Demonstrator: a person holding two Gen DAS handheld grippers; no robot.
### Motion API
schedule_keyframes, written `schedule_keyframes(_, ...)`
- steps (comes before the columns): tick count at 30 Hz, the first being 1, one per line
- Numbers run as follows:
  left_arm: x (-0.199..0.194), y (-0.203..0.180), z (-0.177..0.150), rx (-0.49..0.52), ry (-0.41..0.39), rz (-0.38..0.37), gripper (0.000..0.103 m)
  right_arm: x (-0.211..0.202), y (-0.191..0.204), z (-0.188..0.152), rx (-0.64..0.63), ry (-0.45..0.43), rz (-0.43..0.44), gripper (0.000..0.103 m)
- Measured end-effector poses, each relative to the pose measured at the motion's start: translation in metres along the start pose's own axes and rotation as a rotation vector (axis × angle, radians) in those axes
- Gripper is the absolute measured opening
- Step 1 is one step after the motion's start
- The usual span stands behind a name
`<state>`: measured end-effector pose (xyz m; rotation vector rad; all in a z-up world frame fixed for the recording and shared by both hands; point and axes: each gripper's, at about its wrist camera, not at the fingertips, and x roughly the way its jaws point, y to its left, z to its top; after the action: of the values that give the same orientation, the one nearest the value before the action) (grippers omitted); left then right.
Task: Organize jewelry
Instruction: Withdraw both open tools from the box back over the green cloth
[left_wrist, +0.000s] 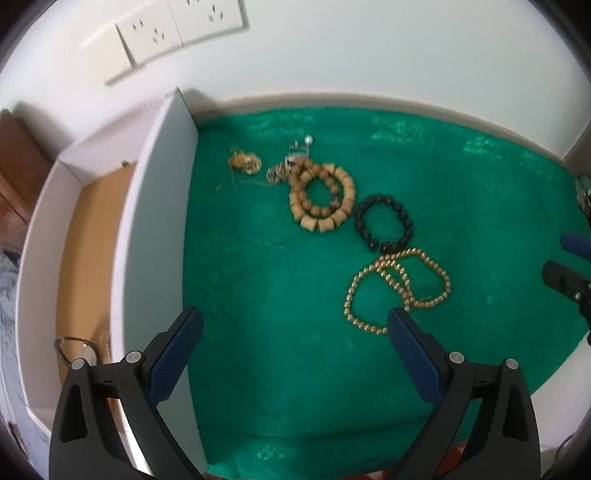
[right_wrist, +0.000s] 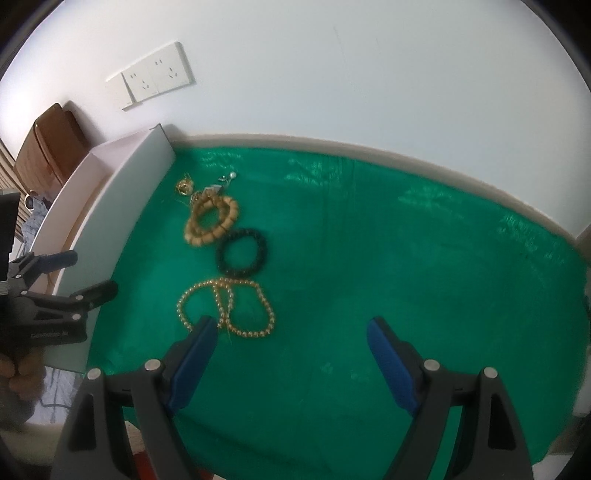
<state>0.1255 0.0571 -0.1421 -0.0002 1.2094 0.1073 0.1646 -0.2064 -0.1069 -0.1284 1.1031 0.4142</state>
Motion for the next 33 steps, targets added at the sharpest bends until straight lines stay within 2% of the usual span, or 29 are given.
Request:
schedule_keyframes(6,0.024,0.012,0.012,-0.066,0.067,-0.037,0.100,0.009,-0.009,-0.002,0.017,0.028,0.000,0.085)
schedule_keyframes(15,0.035,0.014,0.032,-0.081,0.050,-0.089,0.100,0.032,-0.013,-0.016,0.028,0.099,-0.007,0.085)
schedule_keyframes(23,0.044,0.010,0.031,-0.058,0.073,-0.054,0.100,0.030,-0.006,-0.016,0.003,0.075,0.005,0.085)
schedule_keyframes(27,0.047,0.009,0.030,-0.053,0.087,-0.068,0.100,0.032,-0.008,-0.016,0.020,0.071,0.022,0.085)
schedule_keyframes(33,0.037,0.009,0.038,-0.053,0.022,-0.093,0.100,0.027,-0.008,-0.012,0.043,0.023,0.066,0.085)
